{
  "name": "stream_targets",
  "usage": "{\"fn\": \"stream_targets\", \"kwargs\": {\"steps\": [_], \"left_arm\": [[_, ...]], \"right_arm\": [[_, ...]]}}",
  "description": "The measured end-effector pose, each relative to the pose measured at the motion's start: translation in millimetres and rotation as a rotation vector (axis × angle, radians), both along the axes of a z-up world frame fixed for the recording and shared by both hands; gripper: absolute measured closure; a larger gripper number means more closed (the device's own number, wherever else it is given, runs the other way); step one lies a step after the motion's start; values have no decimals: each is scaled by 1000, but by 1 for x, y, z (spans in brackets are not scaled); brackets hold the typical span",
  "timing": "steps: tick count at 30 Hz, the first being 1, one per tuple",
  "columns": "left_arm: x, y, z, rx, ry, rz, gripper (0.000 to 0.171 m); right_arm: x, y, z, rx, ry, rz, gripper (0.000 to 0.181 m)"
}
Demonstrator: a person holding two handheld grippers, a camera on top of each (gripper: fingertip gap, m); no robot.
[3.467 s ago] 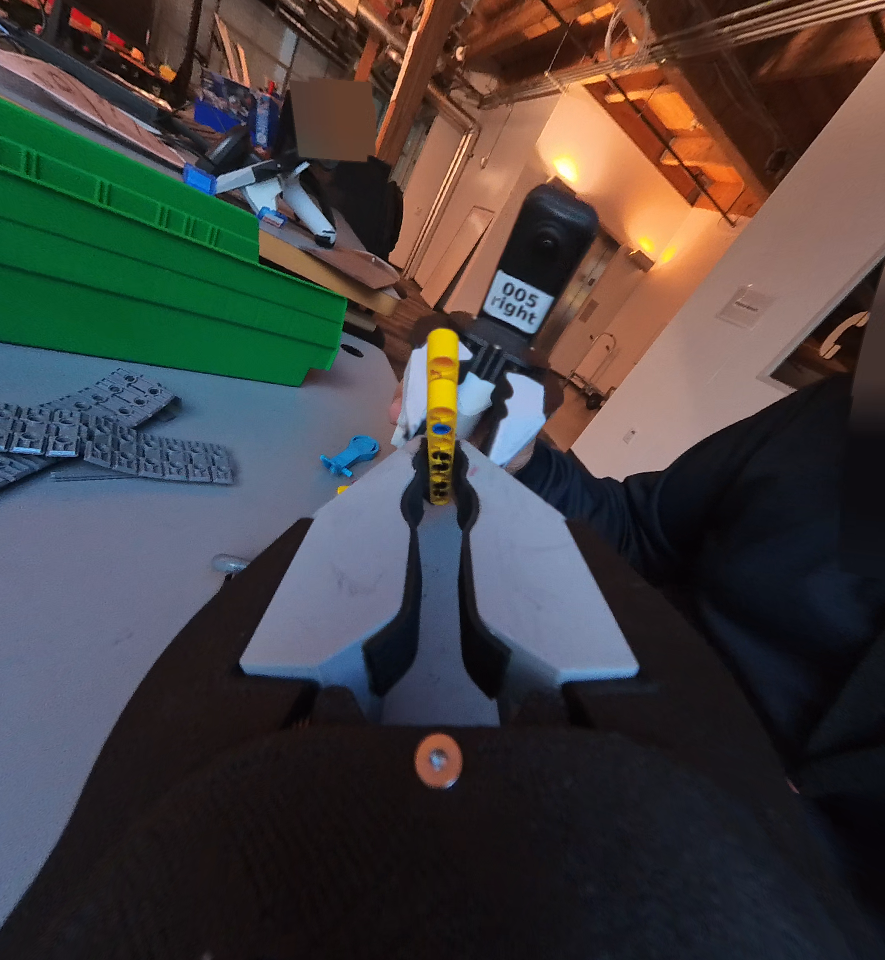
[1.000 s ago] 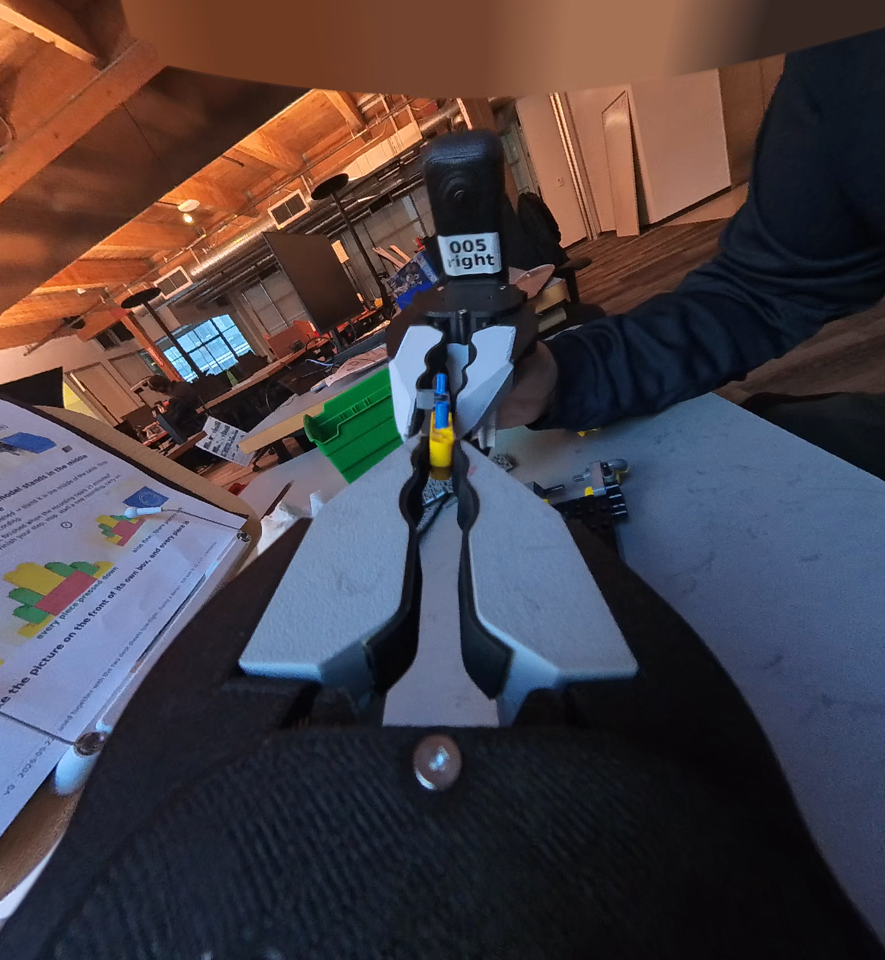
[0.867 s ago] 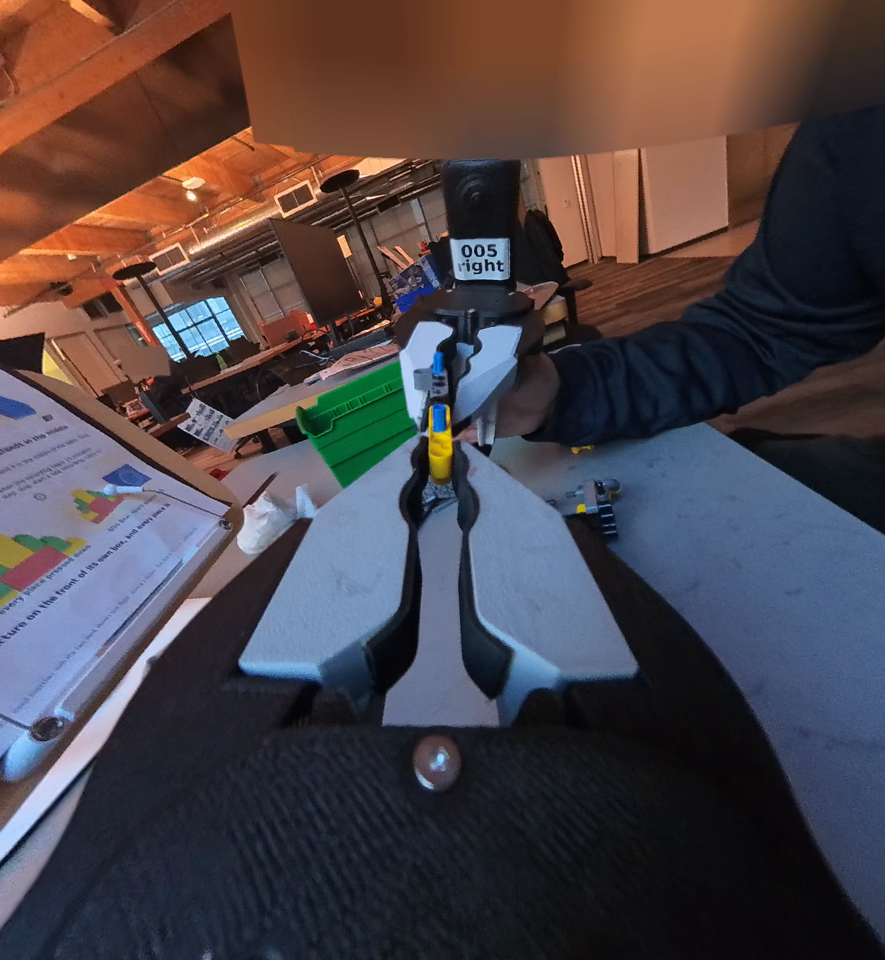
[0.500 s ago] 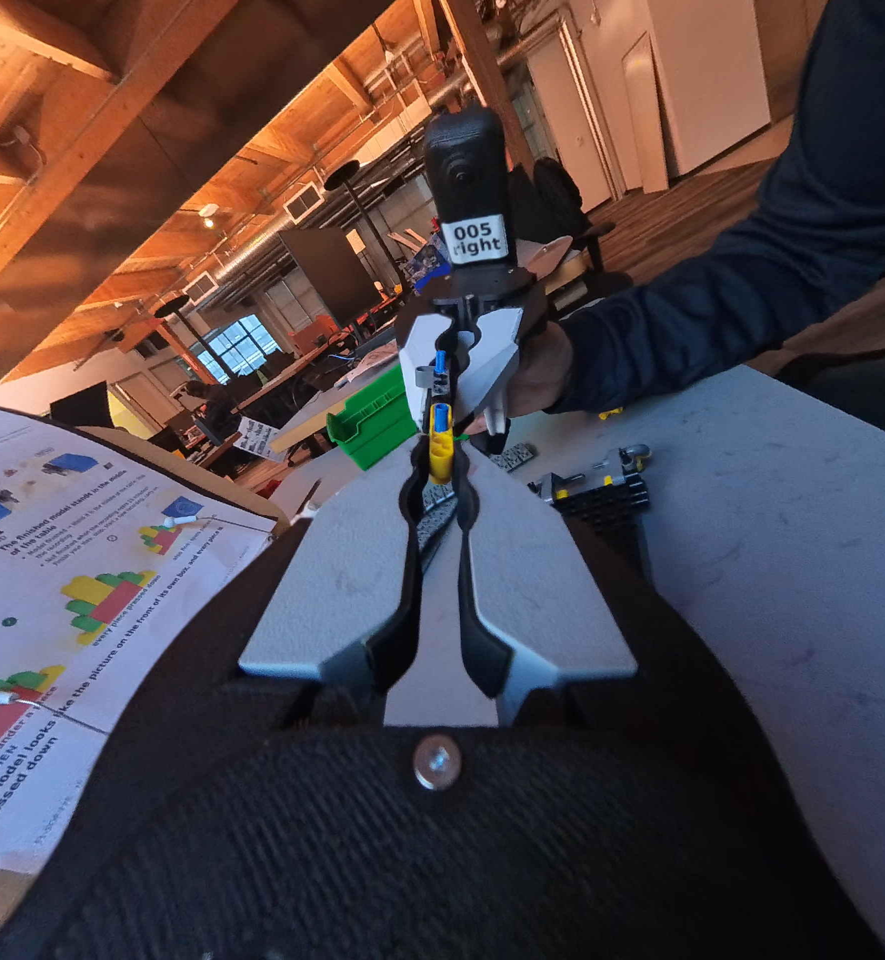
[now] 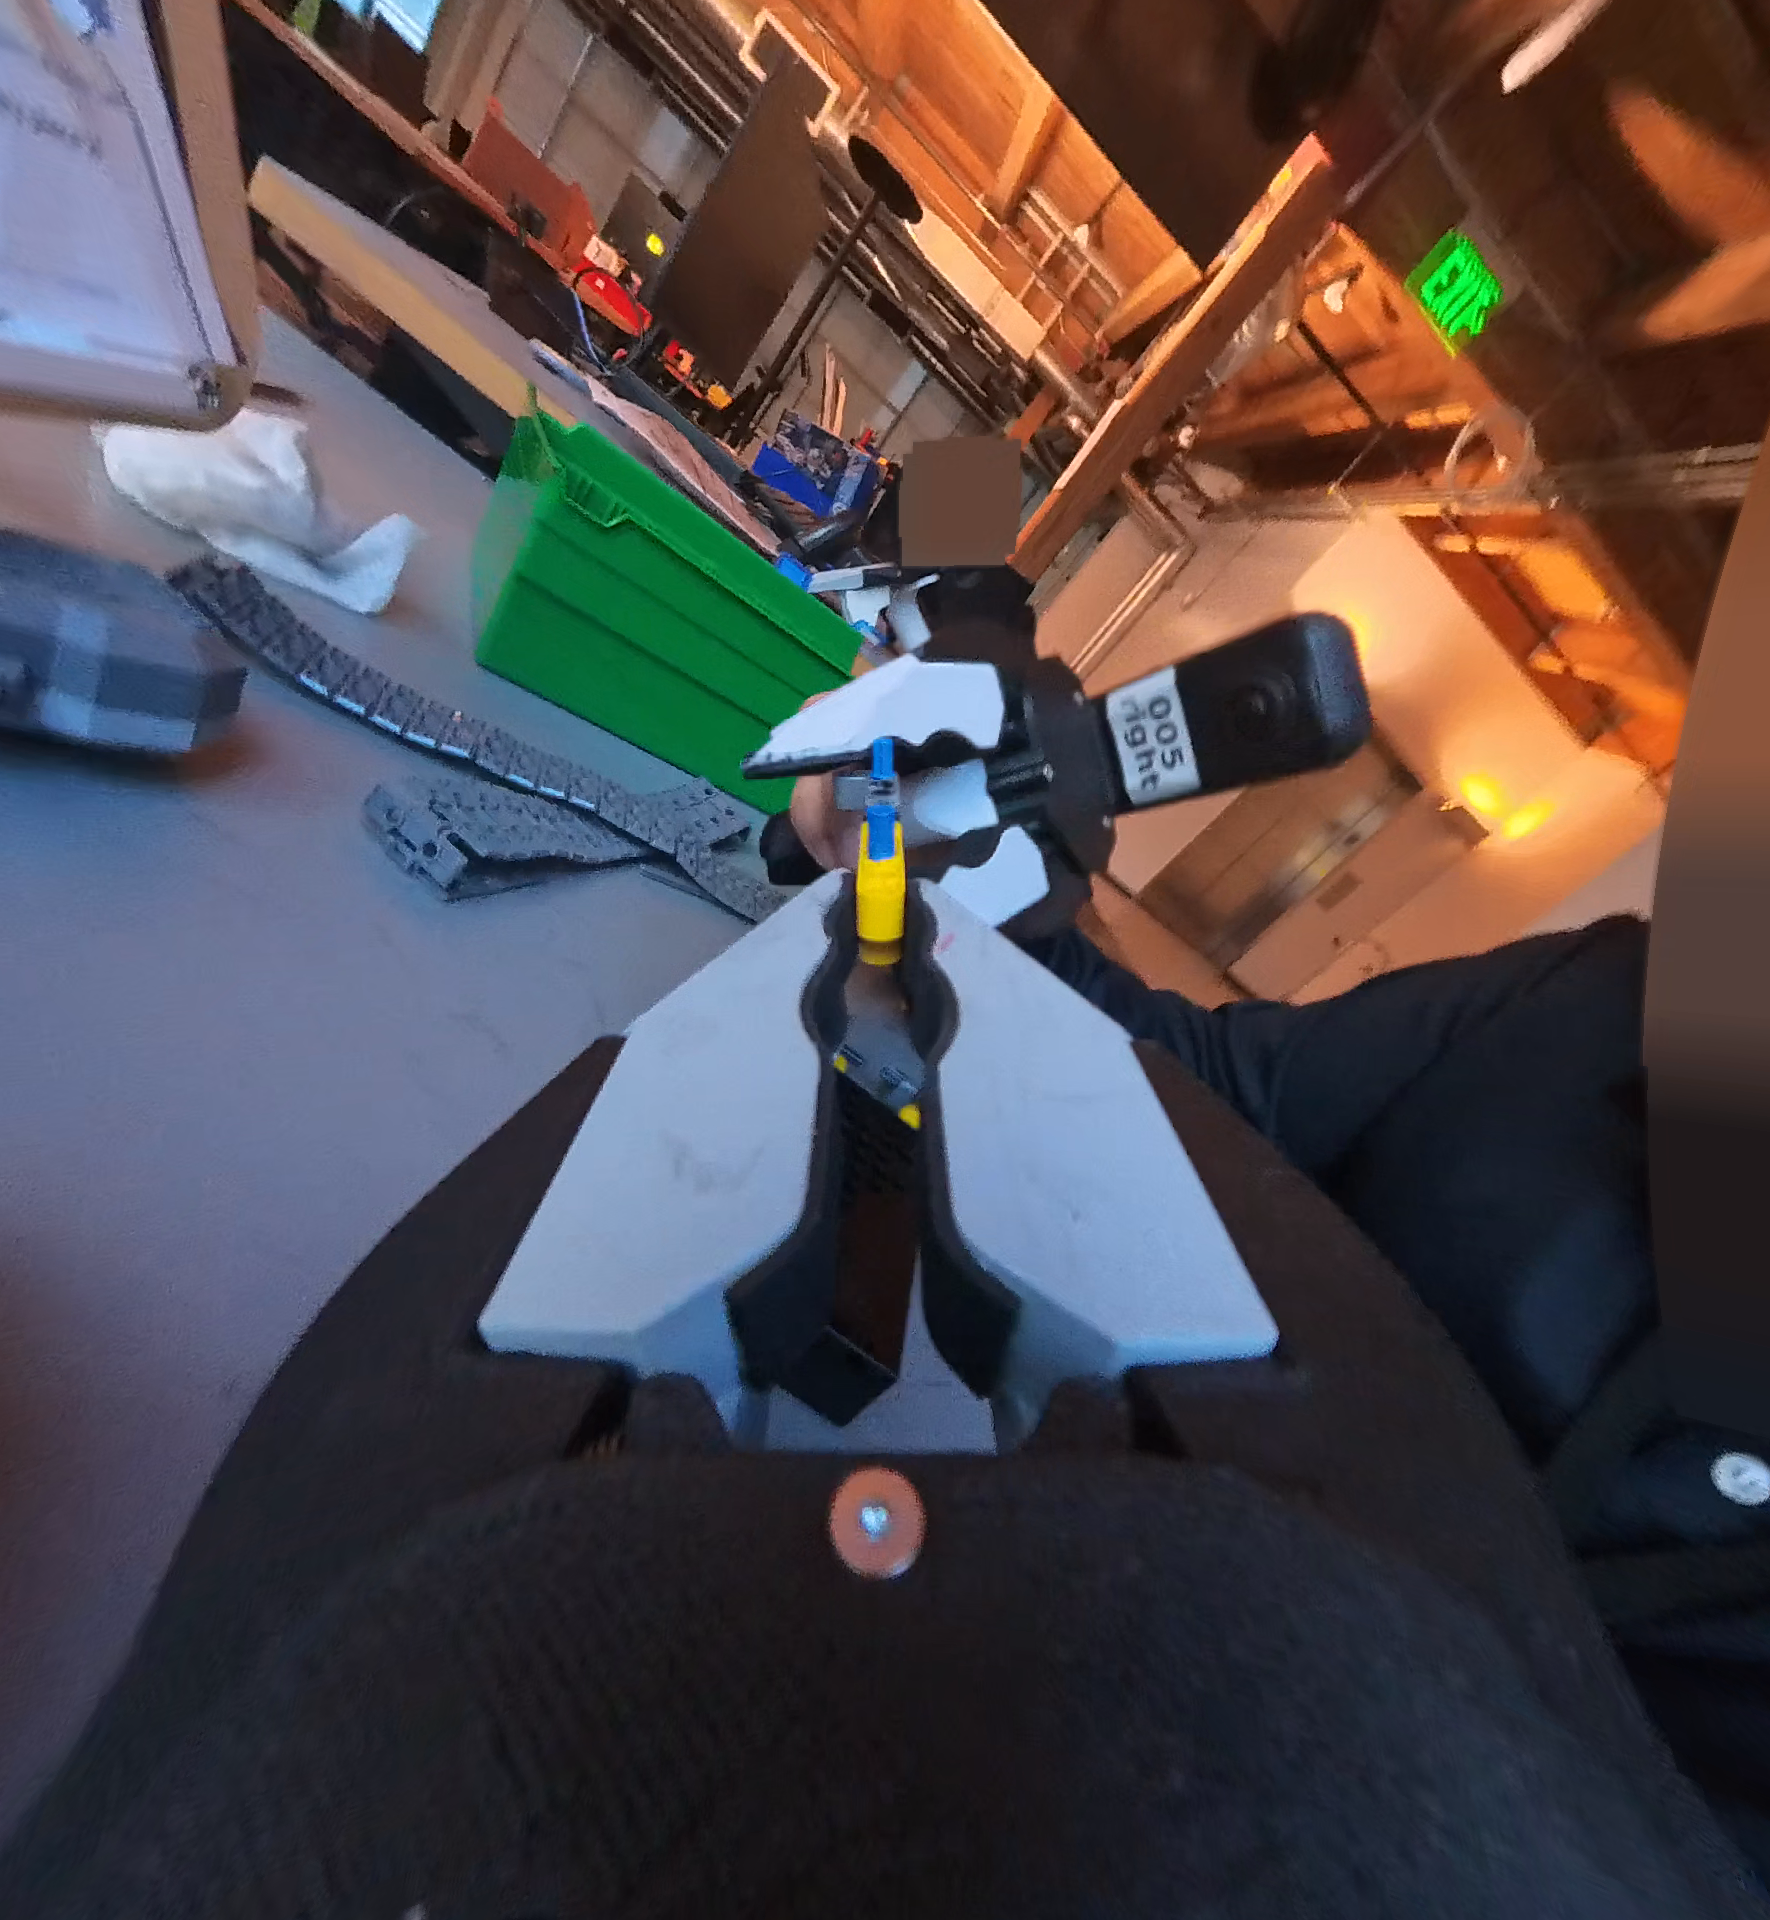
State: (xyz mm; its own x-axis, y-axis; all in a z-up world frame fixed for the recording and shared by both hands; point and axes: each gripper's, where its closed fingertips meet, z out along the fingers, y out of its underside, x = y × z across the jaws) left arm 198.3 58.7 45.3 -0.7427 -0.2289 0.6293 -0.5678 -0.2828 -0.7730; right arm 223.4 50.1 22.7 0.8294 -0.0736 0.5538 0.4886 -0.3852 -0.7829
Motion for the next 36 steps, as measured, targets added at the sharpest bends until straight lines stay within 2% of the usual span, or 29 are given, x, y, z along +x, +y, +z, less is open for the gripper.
{"fn": "stream_targets", "kwargs": {"steps": [4, 6, 12, 14, 15, 16, 23, 28, 31, 33, 36], "left_arm": [[2, 2, -2, -115, 142, -40, 166], [3, 0, -8, -111, 179, -48, 166], [3, -2, -12, -123, 232, -66, 166], [2, -4, -16, -99, 243, -76, 166], [2, -4, -16, -96, 242, -78, 166], [2, -4, -17, -98, 245, -78, 166], [6, -2, -24, -59, 258, -59, 166], [8, 3, -22, -72, 270, -55, 164], [14, 13, -19, 31, 170, 20, 148], [18, 17, -22, 216, 38, 98, 132], [17, 17, -24, 541, -248, 187, 124]], "right_arm": [[5, -1, 4, 35, 27, -20, 148], [9, -3, 6, 52, 57, -28, 143], [-2, -1, 7, 63, 52, 41, 142], [-10, 1, 4, 47, 63, 77, 153], [-15, 1, -1, 20, 76, 107, 165], [-17, 1, -5, 0, 80, 118, 165], [-14, 3, -12, -27, 133, 101, 165], [0, -1, -13, -14, 266, 40, 166], [6, -4, -17, -6, 445, 38, 166], [2, -3, -19, -1, 613, 65, 166], [-5, -3, -17, 19, 832, 123, 166]]}}
